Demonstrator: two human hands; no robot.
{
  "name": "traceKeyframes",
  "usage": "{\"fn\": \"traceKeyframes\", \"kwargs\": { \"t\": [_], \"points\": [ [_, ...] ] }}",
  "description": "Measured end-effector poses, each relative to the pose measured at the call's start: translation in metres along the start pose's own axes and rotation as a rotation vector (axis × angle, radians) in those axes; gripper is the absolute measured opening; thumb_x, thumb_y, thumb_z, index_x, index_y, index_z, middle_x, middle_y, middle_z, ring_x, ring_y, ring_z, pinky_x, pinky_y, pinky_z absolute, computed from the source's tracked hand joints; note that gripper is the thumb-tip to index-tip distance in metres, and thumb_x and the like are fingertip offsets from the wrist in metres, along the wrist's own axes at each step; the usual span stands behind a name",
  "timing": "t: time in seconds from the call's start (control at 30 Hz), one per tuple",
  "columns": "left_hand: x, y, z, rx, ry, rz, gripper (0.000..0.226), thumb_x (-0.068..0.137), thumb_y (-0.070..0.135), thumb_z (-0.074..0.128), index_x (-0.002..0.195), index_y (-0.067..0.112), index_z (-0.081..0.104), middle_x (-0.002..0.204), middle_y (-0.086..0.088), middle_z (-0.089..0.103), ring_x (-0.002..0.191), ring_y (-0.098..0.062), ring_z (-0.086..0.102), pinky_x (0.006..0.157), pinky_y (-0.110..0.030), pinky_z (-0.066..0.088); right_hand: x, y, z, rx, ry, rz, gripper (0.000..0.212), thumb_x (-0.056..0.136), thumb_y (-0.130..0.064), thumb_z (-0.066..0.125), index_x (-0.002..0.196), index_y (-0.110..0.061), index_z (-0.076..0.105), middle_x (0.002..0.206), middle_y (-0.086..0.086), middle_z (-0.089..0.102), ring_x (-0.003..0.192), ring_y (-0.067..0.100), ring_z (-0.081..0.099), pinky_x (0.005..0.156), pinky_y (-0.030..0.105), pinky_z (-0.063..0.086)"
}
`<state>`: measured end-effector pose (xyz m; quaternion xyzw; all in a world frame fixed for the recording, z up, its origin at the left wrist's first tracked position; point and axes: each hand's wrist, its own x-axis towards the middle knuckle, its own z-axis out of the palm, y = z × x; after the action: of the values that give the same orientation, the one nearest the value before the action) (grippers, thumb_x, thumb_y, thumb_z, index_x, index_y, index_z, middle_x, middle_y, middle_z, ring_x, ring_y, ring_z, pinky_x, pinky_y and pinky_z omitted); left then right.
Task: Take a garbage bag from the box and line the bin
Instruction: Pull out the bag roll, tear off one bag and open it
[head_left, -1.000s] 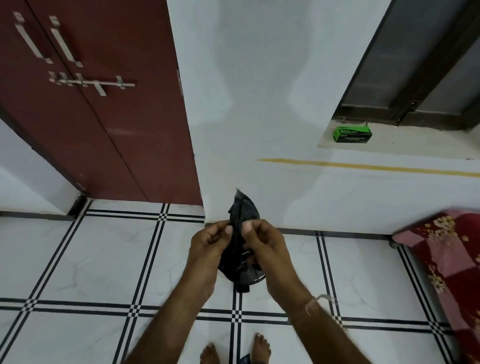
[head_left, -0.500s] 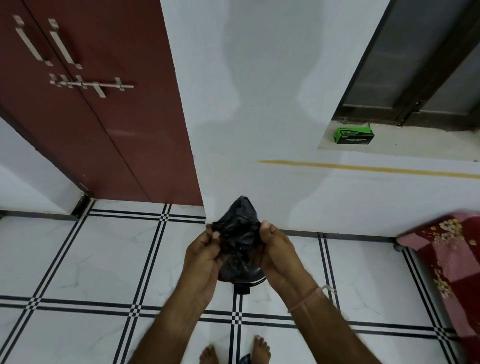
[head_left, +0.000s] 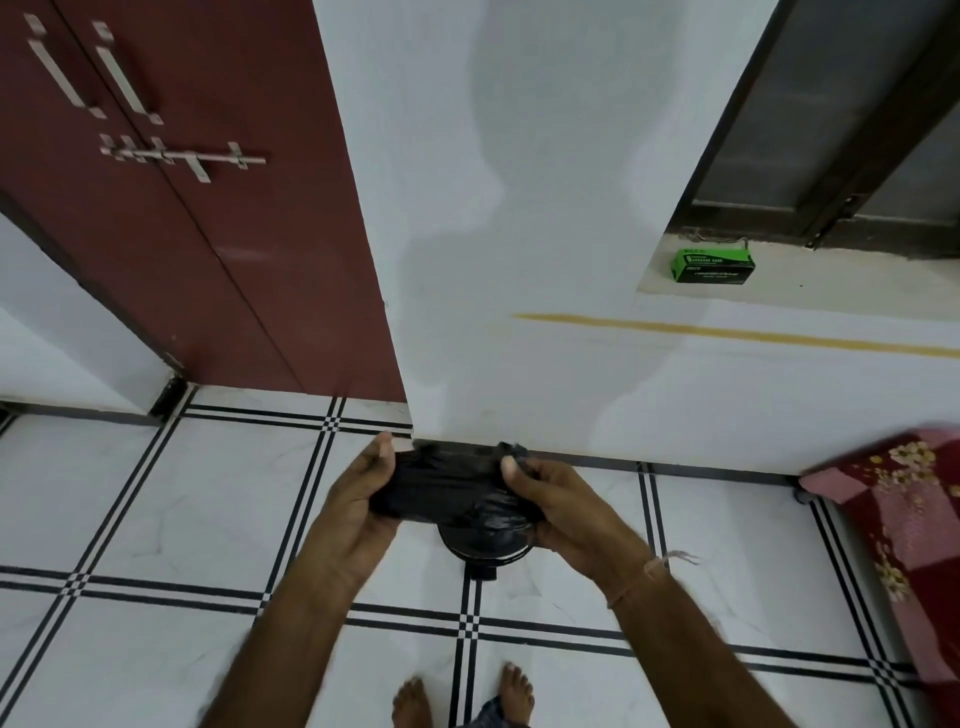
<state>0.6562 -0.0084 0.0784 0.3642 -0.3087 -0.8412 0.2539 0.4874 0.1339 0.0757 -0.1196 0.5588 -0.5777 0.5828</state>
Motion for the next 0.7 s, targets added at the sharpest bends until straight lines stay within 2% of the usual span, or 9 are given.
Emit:
{"fn": "traceKeyframes", "kwargs": {
  "t": [0.07,0.13,0.2,0.23,0.37,0.43,0.53,0.6,0.7],
  "points": [
    [0.002,0.000,-0.008,0.149,0.023,0.020,0.015,0.096,0.019,0.060,0.103,0.011,0.070,0.086,-0.005,0.077,0.088,-0.020,0.076,0.069,-0.028,0.063,0.003,-0.006,-0.003,0.081,0.085,0.038,0.042,0.103,-0.033,0.057,0.112,0.006,0.070,0.104,0.022,0.075,0.081,0.024,0.075,0.068,0.033,0.064],
    [0.002,-0.007,-0.017,0.317,-0.022,-0.003,0.036,0.090,0.030,0.069,0.118,0.009,0.069,0.097,-0.006,0.080,0.095,-0.019,0.077,0.072,-0.024,0.061,0.011,-0.012,-0.008,0.252,0.208,0.106,0.040,0.101,-0.037,0.058,0.100,0.002,0.068,0.092,0.020,0.072,0.068,0.024,0.073,0.052,0.030,0.061],
    [-0.003,-0.016,-0.022,0.479,-0.084,-0.032,0.065,0.073,0.053,0.085,0.123,0.013,0.072,0.114,-0.009,0.078,0.111,-0.025,0.073,0.080,-0.024,0.059,0.018,-0.017,-0.014,0.359,0.283,0.170,0.040,0.098,-0.042,0.062,0.097,-0.002,0.066,0.086,0.019,0.074,0.070,0.028,0.074,0.051,0.033,0.060],
    [-0.005,-0.020,-0.024,0.563,-0.111,-0.043,0.071,0.066,0.060,0.087,0.120,0.016,0.075,0.115,-0.009,0.078,0.112,-0.025,0.073,0.083,-0.024,0.058,0.021,-0.019,-0.018,0.389,0.298,0.187,0.043,0.097,-0.043,0.063,0.097,-0.001,0.067,0.086,0.019,0.075,0.072,0.030,0.074,0.053,0.037,0.062],
    [-0.010,-0.023,-0.028,0.749,-0.078,-0.089,0.053,0.081,0.061,0.073,0.107,0.015,0.080,0.109,-0.017,0.078,0.111,-0.033,0.071,0.088,-0.027,0.055,0.024,-0.023,-0.030,0.498,0.230,0.220,0.050,0.100,-0.045,0.056,0.102,0.004,0.067,0.087,0.021,0.078,0.070,0.033,0.078,0.055,0.042,0.064],
    [-0.014,-0.020,-0.025,0.588,-0.056,-0.181,0.053,0.097,0.055,0.059,0.114,0.009,0.078,0.115,-0.017,0.077,0.112,-0.029,0.072,0.087,-0.026,0.058,0.025,-0.022,-0.035,0.549,0.164,0.215,0.054,0.102,-0.045,0.052,0.115,0.006,0.064,0.095,0.025,0.077,0.075,0.036,0.079,0.057,0.044,0.064],
    [-0.011,-0.017,-0.024,0.112,0.023,-0.256,0.064,0.103,0.052,0.039,0.113,0.002,0.078,0.118,-0.019,0.076,0.105,-0.027,0.076,0.078,-0.033,0.064,0.025,-0.017,-0.049,0.605,0.150,0.132,0.036,0.102,-0.039,0.055,0.105,-0.004,0.064,0.090,0.018,0.077,0.079,0.032,0.078,0.065,0.045,0.066],
    [-0.001,-0.015,-0.032,-0.115,0.127,-0.158,0.062,0.099,0.055,0.044,0.112,0.003,0.075,0.113,-0.020,0.077,0.099,-0.031,0.077,0.073,-0.041,0.065,0.020,-0.014,-0.057,0.606,0.143,0.052,0.023,0.097,-0.030,0.062,0.104,-0.009,0.067,0.094,0.012,0.075,0.086,0.027,0.075,0.076,0.042,0.066],
    [0.009,-0.015,-0.047,-0.173,0.256,-0.067,0.032,0.093,0.050,0.056,0.098,0.020,0.068,0.092,-0.008,0.080,0.096,-0.029,0.074,0.065,-0.044,0.065,0.014,-0.008,-0.071,0.557,0.117,-0.078,0.018,0.096,-0.017,0.059,0.102,-0.012,0.076,0.092,0.006,0.074,0.085,0.021,0.074,0.083,0.039,0.062]
  ]
}}
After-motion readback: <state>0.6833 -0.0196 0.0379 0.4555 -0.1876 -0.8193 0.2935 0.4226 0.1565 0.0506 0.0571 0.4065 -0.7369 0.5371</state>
